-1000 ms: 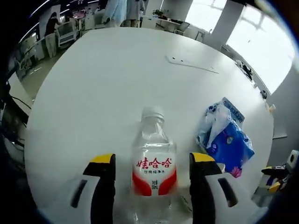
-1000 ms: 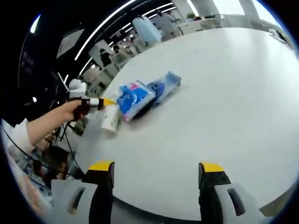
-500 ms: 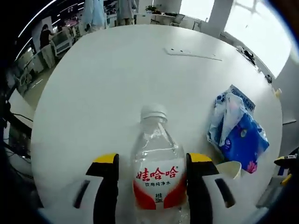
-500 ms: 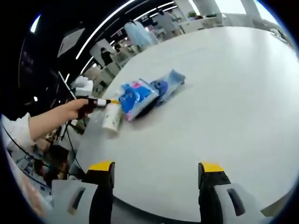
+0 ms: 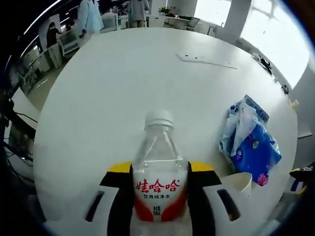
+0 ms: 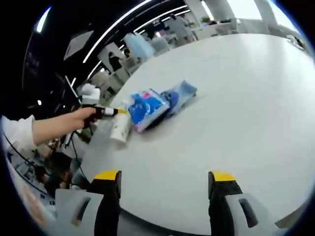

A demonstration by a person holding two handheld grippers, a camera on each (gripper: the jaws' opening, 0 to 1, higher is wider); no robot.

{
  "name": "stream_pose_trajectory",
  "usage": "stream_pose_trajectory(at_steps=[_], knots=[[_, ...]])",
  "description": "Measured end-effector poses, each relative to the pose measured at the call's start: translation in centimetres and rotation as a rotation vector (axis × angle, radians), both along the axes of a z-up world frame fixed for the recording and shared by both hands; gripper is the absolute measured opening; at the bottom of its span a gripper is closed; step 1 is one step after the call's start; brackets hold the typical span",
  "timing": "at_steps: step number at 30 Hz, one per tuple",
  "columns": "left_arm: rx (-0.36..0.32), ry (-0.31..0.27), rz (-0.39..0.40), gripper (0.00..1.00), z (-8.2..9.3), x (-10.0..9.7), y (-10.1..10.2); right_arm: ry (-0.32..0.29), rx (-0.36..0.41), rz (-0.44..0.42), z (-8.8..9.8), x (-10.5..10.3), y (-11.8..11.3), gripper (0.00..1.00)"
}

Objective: Arrange the tabletop items into an orderly group along one side of the table until the central work area is clear of visible clutter.

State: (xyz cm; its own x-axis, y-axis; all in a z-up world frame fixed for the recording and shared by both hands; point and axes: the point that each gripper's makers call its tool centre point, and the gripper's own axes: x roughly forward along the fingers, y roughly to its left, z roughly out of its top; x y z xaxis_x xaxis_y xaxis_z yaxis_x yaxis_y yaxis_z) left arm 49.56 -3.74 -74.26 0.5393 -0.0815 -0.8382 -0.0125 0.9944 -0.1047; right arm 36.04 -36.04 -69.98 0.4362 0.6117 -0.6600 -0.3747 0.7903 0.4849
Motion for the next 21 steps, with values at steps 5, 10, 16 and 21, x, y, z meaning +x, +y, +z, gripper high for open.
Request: stream_pose_trajectory(at_steps=[5, 10, 16, 21], knots=[[-0.049, -0.038, 0.016, 0.39, 1.7, -0.6, -0.6, -0.005, 0.005, -0.013, 0.0, 0.0, -0.2, 0.72], [-0.050, -0.084, 0.016, 0.38, 3.5, -1.0, -0.7, -0.022, 0.005, 0.003, 0.3, 0.0, 0.1, 0.72], [-0.051, -0.155, 0.058, 0.38, 5.5, -1.2, -0.2, -0.039, 0.012, 0.019, 0.7, -0.1, 0.3, 0.72], [-0.054, -0.213, 0.093, 0.38, 7.3, -0.3, 0.3, -0.046, 0.012, 0.018, 0.8, -0.5, -0.2, 0.72]])
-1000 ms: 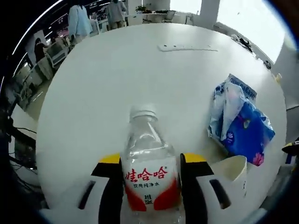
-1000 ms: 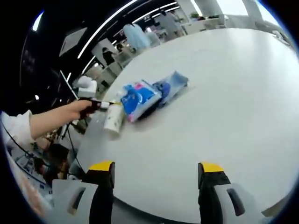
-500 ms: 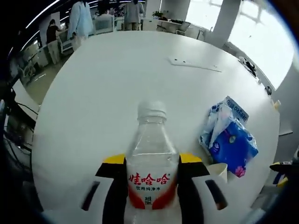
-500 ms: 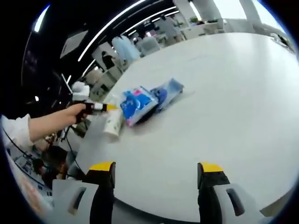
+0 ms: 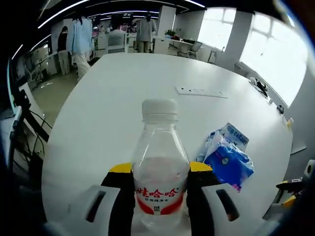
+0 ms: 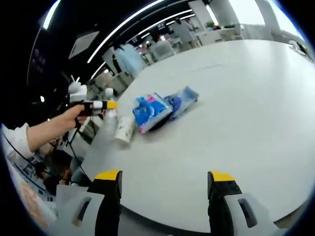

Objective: Arrange the tabletop items into an orderly group along one side of the table until the central work area is clear of visible clutter.

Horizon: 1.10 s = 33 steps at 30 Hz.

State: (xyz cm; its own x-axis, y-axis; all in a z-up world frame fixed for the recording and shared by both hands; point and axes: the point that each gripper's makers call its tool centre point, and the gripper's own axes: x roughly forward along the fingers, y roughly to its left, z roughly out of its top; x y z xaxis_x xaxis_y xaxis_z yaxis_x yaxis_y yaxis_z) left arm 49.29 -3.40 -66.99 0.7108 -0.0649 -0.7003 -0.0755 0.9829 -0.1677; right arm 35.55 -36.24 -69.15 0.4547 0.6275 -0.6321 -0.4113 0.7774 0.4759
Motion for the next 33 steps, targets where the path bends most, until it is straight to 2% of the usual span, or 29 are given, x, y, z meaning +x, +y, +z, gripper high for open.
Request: stream_pose_trajectory(at_steps=[4, 12, 17, 24, 33], knots=[[0.009, -0.040, 0.037, 0.39, 0.7, 0.7, 0.5, -0.004, 0.000, -0.014, 0.1, 0.0, -0.6, 0.71], [0.011, -0.049, 0.056, 0.38, 0.8, 1.4, 0.6, -0.001, 0.001, -0.047, -0.1, -0.2, -1.6, 0.71], [0.002, -0.047, 0.096, 0.38, 0.1, 1.8, 1.0, 0.020, 0.004, -0.048, -0.4, -0.4, -1.4, 0.71], [0.015, -0.038, 0.159, 0.38, -0.9, 1.7, 1.7, 0.010, 0.018, -0.051, 0.2, -0.1, -1.0, 0.71], [0.050, -0.049, 0.141, 0.38, -0.8, 1.8, 1.6, 0.041, 0.021, -0.039, -0.8, -1.0, -0.7, 0.72]])
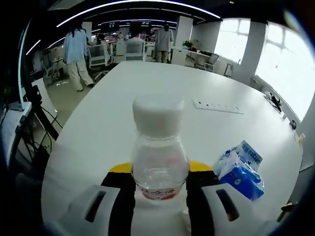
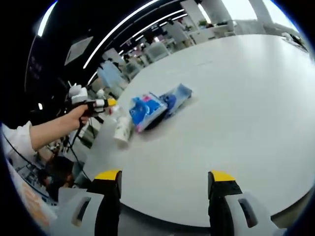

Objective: Arrange the tabletop items into an orderly group along one side of the table until the central work area is clear of visible clutter.

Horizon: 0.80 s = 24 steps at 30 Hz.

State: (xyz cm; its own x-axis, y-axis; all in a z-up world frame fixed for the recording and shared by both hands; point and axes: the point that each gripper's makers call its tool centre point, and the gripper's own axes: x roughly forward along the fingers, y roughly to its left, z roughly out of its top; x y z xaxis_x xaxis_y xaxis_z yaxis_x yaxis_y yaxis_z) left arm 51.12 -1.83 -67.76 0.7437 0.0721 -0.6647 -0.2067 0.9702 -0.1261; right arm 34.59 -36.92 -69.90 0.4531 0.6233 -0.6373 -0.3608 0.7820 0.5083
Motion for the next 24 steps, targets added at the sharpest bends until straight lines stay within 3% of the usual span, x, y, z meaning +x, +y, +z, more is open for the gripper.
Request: stream_pose_trajectory(at_steps=[14, 18, 24], knots=[[0.027, -0.069, -0.058, 0.40, 0.1, -0.4, -1.1, 0.004, -0.004, 0.031, -0.2, -0.5, 0.5, 0.73], [0.011, -0.066, -0.002, 0.40, 0.0, -0.5, -0.8, 0.006, -0.005, 0.026, -0.3, -0.5, 0.1, 0.72], [0.059, -0.077, -0.027, 0.40, 0.0, -0.6, -1.8, 0.004, 0.019, -0.007, 0.1, -0.2, -0.3, 0.72]])
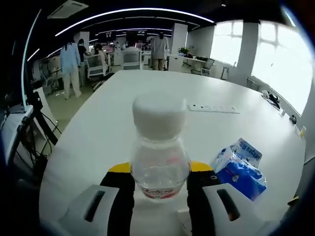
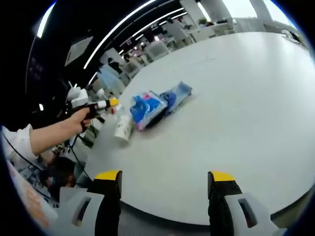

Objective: Arrange the tabletop items into an orderly group along one side of the table until the central work area is clear of visible clutter.

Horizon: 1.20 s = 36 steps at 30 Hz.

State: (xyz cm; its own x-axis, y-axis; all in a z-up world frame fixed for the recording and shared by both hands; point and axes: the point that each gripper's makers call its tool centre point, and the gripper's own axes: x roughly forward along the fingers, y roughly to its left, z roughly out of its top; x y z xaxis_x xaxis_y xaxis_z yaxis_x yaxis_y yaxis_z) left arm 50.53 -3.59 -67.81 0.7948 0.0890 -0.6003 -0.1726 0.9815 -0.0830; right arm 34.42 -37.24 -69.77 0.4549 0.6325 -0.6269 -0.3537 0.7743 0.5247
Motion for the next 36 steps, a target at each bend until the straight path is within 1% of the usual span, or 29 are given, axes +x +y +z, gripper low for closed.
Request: stream_pose_trajectory(at_steps=[5, 7, 12, 21, 22, 23, 24, 26, 28, 31, 36], knots=[[0.012, 0.001, -0.001, 0.41, 0.0, -0.3, -0.2, -0.001, -0.001, 0.017, 0.0, -0.2, 0.3, 0.72], [0.030, 0.007, -0.019, 0.41, -0.1, -0.4, -0.4, -0.001, 0.000, 0.018, 0.0, -0.2, 0.3, 0.72], [0.042, 0.008, -0.034, 0.41, -0.1, -0.6, -0.7, 0.000, 0.013, 0.010, 0.2, -0.1, 0.3, 0.72], [0.034, -0.007, -0.021, 0.41, 0.2, -0.7, -0.9, -0.003, 0.017, 0.012, 0.3, -0.1, 0.3, 0.72], [0.033, -0.019, -0.016, 0.43, 0.4, -0.7, -0.8, -0.003, 0.019, 0.011, 0.3, -0.1, 0.3, 0.72], [0.029, -0.042, -0.011, 0.47, 0.8, -0.5, -0.8, -0.004, 0.020, 0.008, 0.3, -0.1, 0.3, 0.72], [0.019, -0.071, -0.011, 0.53, 1.4, -0.3, -0.9, -0.005, 0.021, 0.007, 0.3, 0.0, 0.3, 0.72], [0.017, -0.090, -0.035, 0.62, 1.9, -0.3, -1.3, -0.006, 0.023, 0.007, 0.3, 0.0, 0.3, 0.72], [0.034, -0.095, -0.050, 0.65, 2.3, -0.6, -1.4, -0.008, 0.023, 0.009, 0.3, 0.0, 0.3, 0.72], [0.036, -0.107, -0.063, 0.70, 2.7, -0.9, -1.6, -0.012, 0.025, 0.009, 0.4, 0.0, 0.4, 0.73], [0.033, -0.118, -0.087, 0.72, 3.4, -2.1, -2.1, -0.025, 0.037, 0.003, 0.8, 0.0, 0.4, 0.72]])
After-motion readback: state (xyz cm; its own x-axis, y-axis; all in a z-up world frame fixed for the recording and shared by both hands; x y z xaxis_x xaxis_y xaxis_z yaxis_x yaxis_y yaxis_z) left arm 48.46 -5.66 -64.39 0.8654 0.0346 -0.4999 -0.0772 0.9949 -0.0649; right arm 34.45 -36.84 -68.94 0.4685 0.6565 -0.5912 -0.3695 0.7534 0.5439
